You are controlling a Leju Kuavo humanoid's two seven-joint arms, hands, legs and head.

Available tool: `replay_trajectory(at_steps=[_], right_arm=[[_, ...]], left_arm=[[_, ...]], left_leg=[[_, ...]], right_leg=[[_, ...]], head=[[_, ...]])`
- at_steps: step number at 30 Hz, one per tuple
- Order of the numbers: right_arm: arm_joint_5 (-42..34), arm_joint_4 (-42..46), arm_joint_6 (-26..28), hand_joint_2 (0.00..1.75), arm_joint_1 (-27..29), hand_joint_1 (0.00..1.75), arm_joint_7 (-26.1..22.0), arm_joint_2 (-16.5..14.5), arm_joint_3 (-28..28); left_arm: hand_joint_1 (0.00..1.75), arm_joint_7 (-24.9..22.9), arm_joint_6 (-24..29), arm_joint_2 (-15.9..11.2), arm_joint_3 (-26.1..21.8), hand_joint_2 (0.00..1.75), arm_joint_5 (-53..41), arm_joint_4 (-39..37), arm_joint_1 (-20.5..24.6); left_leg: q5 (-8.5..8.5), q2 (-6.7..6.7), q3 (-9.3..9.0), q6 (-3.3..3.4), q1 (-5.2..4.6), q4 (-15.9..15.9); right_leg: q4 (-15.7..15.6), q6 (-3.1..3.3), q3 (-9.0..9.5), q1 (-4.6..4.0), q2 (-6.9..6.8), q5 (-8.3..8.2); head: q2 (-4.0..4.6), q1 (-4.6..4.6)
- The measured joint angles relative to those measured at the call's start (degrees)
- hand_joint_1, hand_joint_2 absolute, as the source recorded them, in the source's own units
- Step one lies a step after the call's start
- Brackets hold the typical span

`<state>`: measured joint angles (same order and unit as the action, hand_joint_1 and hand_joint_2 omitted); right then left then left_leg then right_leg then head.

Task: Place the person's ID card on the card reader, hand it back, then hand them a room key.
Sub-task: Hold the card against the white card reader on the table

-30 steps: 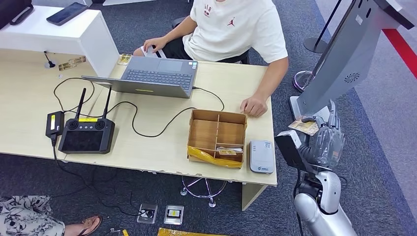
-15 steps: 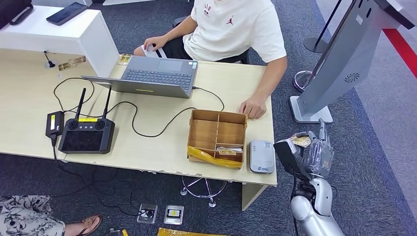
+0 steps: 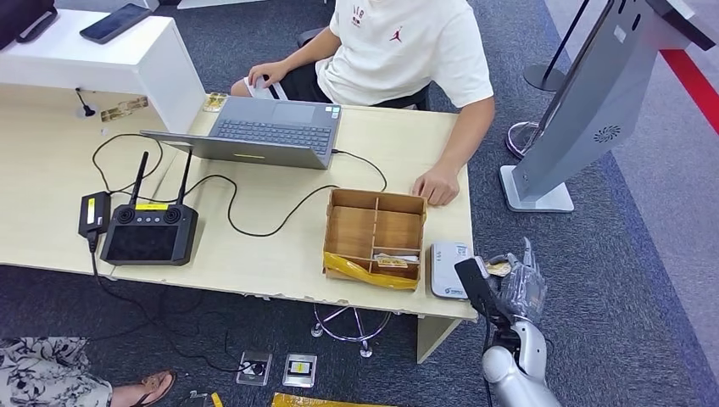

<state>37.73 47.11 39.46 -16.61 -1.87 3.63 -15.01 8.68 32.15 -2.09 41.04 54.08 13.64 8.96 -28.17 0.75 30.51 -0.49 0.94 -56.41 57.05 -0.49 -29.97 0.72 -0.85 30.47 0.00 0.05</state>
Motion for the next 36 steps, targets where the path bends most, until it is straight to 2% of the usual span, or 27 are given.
replay_trajectory(at_steps=[10, 20, 28, 32, 36], right_arm=[[-2.0, -6.7, 0.1, 1.75, -0.9, 1.75, -0.8, -1.1, 2.7], [3.6, -7.6, 0.1, 1.75, -0.7, 1.75, -3.7, -1.8, 8.5], [6.9, -3.1, 0.1, 1.75, -0.4, 1.75, -8.9, -3.0, 16.2], [5.1, 1.8, 0.1, 1.75, -0.1, 1.75, -10.7, -3.7, 19.5], [2.2, 6.6, 0.1, 1.75, 0.2, 1.75, -10.1, -3.9, 20.2]], left_arm=[[0.00, -0.2, -0.1, 0.0, 0.6, 1.75, -0.9, 0.0, 0.0], [0.00, -0.5, -0.1, 0.0, 0.7, 1.75, -1.7, 0.0, 0.2], [0.00, -0.5, -0.1, 0.0, 0.7, 1.75, -1.8, 0.0, 0.3], [0.00, -0.5, 0.0, 0.0, 0.7, 1.75, -1.7, 0.0, 0.3], [0.00, -0.5, 0.0, -0.1, 0.7, 1.75, -1.4, 0.0, 0.3]], left_leg=[[0.00, -0.01, -0.01, 0.00, 0.00, 0.0], [0.00, -0.02, -0.02, 0.00, 0.00, 0.0], [0.00, -0.02, -0.02, 0.00, 0.00, 0.0], [0.00, -0.02, -0.02, 0.00, 0.00, 0.0], [0.00, -0.06, -0.02, 0.00, 0.00, 0.0]], right_leg=[[0.0, 0.00, 0.00, 0.00, 0.01, 0.00], [0.0, 0.00, -0.01, 0.00, 0.08, 0.00], [0.0, 0.00, 0.00, 0.00, 0.08, 0.00], [0.0, 0.00, 0.00, 0.00, 0.08, -0.01], [0.0, 0.00, 0.00, 0.00, 0.12, 0.00]], head=[[0.00, 0.00], [0.00, 0.01], [0.00, 0.01], [0.00, 0.01], [0.00, 0.01]])
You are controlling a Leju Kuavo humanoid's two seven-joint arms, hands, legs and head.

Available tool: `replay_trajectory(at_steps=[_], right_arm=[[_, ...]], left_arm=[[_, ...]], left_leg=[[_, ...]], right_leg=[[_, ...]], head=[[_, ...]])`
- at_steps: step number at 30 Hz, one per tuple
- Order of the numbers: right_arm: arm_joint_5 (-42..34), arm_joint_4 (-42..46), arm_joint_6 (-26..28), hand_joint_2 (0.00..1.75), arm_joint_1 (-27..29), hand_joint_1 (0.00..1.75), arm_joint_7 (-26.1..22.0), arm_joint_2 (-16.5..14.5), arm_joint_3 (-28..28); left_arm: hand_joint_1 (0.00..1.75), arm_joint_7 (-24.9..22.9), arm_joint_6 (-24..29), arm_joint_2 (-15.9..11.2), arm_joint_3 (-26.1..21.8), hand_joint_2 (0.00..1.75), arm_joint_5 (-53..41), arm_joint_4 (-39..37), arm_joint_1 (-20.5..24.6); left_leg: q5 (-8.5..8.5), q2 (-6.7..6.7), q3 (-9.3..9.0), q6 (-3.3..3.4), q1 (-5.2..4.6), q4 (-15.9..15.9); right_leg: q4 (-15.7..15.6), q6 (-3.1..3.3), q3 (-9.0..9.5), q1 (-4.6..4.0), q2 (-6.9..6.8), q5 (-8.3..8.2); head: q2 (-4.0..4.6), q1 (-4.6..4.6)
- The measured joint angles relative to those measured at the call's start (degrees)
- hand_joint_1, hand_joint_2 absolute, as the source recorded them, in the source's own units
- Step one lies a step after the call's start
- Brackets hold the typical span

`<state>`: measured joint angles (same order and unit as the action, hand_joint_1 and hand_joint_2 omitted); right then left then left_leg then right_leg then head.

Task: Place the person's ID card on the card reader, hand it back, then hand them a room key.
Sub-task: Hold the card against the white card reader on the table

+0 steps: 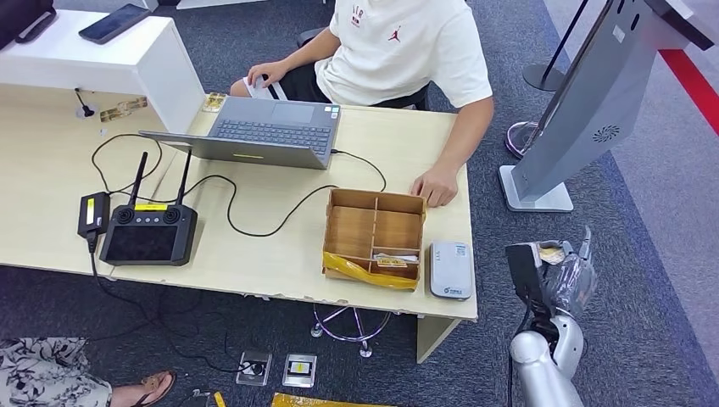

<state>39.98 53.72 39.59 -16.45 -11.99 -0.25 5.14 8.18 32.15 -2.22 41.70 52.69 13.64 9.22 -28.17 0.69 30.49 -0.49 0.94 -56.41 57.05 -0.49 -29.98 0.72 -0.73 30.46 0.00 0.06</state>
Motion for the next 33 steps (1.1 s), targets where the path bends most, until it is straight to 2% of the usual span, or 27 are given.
replay_trajectory(at_steps=[5, 11, 21, 33], right_arm=[[-2.4, 3.9, 0.0, 1.75, 0.4, 1.75, 1.3, -0.3, -1.0], [-3.6, 4.0, -0.1, 1.75, 0.6, 1.75, 0.6, -1.6, -3.6], [-3.8, 0.1, -0.1, 1.75, 0.4, 1.75, 0.3, -3.9, -8.3], [-2.3, -7.0, -0.1, 1.75, -1.6, 1.75, 4.0, -4.2, -11.5]], left_arm=[[0.00, 0.1, 0.0, -0.1, 0.0, 1.75, 0.3, 0.0, 0.0], [0.00, 0.1, -0.1, -0.1, 0.0, 1.75, 0.0, 0.0, 0.1], [0.00, 0.1, -0.1, -0.1, 0.0, 1.75, 0.2, 0.0, 0.4], [0.00, -0.6, -0.1, -0.1, 0.3, 1.75, -0.7, 0.0, 0.4]], left_leg=[[0.00, -0.01, 0.00, 0.00, 0.00, 0.0], [0.00, -0.01, 0.00, 0.00, 0.01, 0.0], [0.00, 0.00, 0.04, 0.00, 0.01, 0.0], [0.00, 0.00, 0.02, 0.00, 0.01, 0.0]], right_leg=[[0.0, 0.00, 0.00, 0.00, 0.01, 0.00], [0.0, 0.00, 0.00, -0.01, 0.01, 0.00], [0.0, 0.00, 0.00, -0.01, -0.01, 0.00], [0.0, 0.00, -0.02, -0.01, 0.00, 0.00]], head=[[0.00, 0.00], [0.00, -0.02], [0.00, 0.01], [0.00, 0.00]])
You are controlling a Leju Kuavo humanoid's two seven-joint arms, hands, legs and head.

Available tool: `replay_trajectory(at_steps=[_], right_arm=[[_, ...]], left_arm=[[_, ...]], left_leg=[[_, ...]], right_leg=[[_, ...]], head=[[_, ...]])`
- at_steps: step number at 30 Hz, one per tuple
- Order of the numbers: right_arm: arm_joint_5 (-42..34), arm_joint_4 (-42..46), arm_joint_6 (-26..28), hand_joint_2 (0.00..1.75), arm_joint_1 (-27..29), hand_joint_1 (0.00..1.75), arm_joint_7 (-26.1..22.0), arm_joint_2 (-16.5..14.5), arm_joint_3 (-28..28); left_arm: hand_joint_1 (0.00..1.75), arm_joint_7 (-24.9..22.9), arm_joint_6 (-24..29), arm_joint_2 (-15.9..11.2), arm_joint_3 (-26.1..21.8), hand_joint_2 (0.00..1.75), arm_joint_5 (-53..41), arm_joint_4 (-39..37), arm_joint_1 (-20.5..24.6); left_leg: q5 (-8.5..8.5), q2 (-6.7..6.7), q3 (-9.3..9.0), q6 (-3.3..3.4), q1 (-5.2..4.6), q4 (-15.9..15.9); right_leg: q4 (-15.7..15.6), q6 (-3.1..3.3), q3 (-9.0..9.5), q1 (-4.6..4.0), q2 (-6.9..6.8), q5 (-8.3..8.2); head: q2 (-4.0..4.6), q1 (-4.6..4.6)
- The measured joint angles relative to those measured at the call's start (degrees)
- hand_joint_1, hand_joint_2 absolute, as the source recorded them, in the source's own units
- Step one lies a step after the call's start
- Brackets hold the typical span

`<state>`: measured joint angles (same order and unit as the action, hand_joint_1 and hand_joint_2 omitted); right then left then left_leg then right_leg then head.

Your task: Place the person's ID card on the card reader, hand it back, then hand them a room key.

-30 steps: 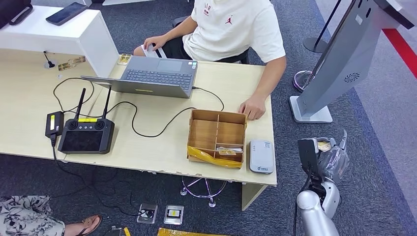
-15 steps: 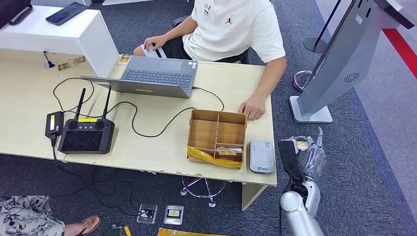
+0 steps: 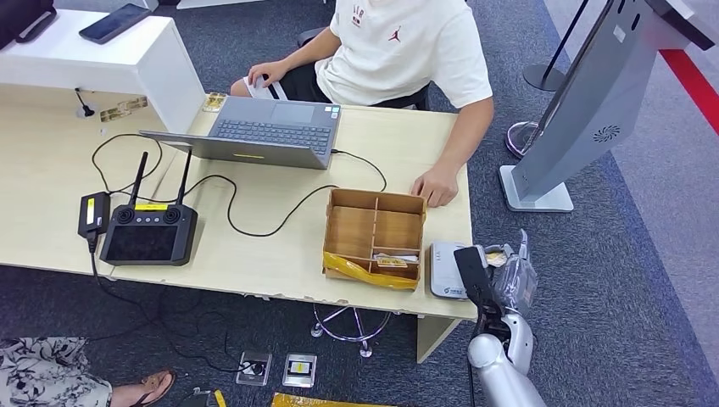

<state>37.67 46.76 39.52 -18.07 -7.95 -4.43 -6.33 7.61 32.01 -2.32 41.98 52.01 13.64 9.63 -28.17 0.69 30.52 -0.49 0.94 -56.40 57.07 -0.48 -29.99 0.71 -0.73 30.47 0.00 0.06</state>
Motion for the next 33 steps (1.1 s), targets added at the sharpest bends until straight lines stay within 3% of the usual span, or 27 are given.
replay_trajectory(at_steps=[13, 33], right_arm=[[-0.1, -6.5, 0.0, 1.75, -1.6, 1.75, 0.4, 0.4, -0.2], [0.3, -7.5, 0.0, 1.75, -1.9, 1.75, -1.4, 0.8, -0.2]], left_arm=[[0.00, -0.6, 0.0, -0.1, 0.8, 1.75, -0.8, 0.0, 0.0], [0.00, -0.9, -0.2, -0.1, 1.1, 1.75, -1.1, 0.0, 0.0]], left_leg=[[0.00, -0.20, -0.07, 0.00, 0.00, 0.0], [0.00, -0.27, -0.11, 0.00, 0.00, 0.0]], right_leg=[[0.0, 0.00, 0.00, 0.00, 0.18, 0.00], [0.0, -0.01, 0.00, 0.00, 0.28, -0.01]], head=[[0.00, -0.01], [0.00, 0.01]])
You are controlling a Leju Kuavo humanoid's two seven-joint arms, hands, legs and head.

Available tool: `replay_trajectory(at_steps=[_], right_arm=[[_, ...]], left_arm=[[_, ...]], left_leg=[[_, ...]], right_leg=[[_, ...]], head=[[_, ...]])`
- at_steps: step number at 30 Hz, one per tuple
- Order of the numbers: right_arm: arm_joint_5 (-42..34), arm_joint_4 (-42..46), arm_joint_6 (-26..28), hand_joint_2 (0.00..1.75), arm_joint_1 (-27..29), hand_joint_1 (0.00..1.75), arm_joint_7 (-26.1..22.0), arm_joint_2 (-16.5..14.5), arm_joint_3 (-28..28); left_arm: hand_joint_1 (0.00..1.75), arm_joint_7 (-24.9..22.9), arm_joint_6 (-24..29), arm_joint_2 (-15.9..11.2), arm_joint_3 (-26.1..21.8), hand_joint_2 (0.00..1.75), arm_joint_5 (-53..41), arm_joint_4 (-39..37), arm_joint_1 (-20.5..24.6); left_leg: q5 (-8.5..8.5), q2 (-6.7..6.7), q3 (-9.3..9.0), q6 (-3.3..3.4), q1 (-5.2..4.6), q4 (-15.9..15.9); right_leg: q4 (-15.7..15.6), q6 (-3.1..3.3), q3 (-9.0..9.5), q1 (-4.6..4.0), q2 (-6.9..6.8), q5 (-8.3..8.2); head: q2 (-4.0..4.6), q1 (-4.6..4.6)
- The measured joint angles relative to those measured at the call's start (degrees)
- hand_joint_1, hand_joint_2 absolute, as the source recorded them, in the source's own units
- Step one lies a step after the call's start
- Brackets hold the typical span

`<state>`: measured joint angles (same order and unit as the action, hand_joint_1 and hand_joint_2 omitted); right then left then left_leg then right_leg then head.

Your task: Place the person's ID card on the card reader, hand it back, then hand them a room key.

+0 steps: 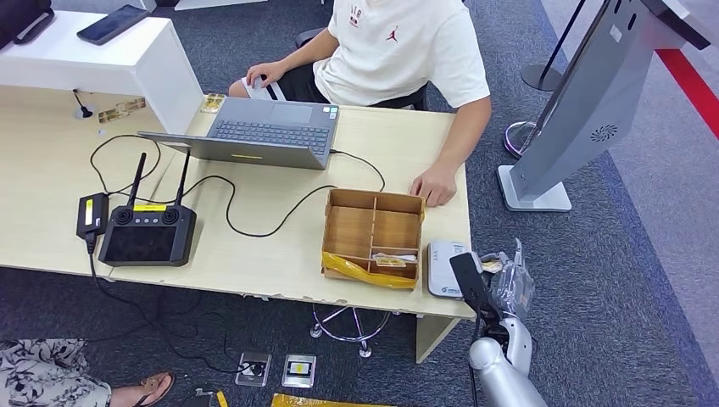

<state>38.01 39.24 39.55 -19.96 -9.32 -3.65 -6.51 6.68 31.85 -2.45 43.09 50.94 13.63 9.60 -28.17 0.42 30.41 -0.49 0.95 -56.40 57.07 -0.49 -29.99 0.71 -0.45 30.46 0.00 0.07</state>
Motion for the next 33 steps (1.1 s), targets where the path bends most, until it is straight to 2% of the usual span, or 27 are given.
replay_trajectory(at_steps=[5, 9, 24, 28, 33], right_arm=[[0.1, 2.1, 0.0, 1.75, 0.6, 1.75, -1.5, 0.2, 0.4], [0.5, 6.9, 0.1, 1.75, 1.3, 1.75, -1.4, 0.7, 1.1], [11.3, 39.6, 0.1, 1.75, 1.7, 1.75, 4.4, 4.3, 1.6], [14.0, 46.4, 0.0, 1.75, 0.2, 1.75, 7.1, 4.9, 0.0], [17.1, 50.6, -0.3, 1.75, -4.4, 1.75, 11.0, 5.9, -5.3]], left_arm=[[0.00, -0.1, 0.0, -0.1, 0.0, 1.75, -0.2, 0.0, 0.0], [0.00, -0.1, 0.0, -0.1, 0.0, 1.75, 0.0, 0.0, 0.0], [0.00, 0.0, 0.0, -0.2, 0.0, 1.75, 1.2, 0.0, -0.3], [0.00, 0.0, -0.2, -0.2, 0.0, 1.75, 1.1, -0.1, -0.3], [0.00, -0.1, -0.8, -0.5, 0.0, 1.75, 0.6, -0.1, 0.1]], left_leg=[[0.00, 0.00, 0.01, 0.00, 0.00, 0.0], [0.00, 0.00, 0.02, 0.00, 0.00, 0.0], [0.00, 0.01, 0.03, 0.00, -0.01, 0.0], [0.00, 0.01, 0.04, 0.00, -0.01, 0.0], [0.00, 0.01, 0.05, 0.00, -0.01, 0.0]], right_leg=[[0.0, 0.00, 0.00, 0.00, -0.01, 0.00], [0.0, 0.00, -0.01, 0.00, -0.01, 0.00], [0.0, -0.01, 0.00, 0.01, -0.02, -0.01], [0.0, -0.01, 0.01, 0.01, -0.01, -0.01], [0.1, -0.01, 0.02, 0.01, -0.02, -0.01]], head=[[0.00, 0.00], [0.00, -0.01], [0.00, -0.01], [0.00, -0.01], [0.00, -0.01]])
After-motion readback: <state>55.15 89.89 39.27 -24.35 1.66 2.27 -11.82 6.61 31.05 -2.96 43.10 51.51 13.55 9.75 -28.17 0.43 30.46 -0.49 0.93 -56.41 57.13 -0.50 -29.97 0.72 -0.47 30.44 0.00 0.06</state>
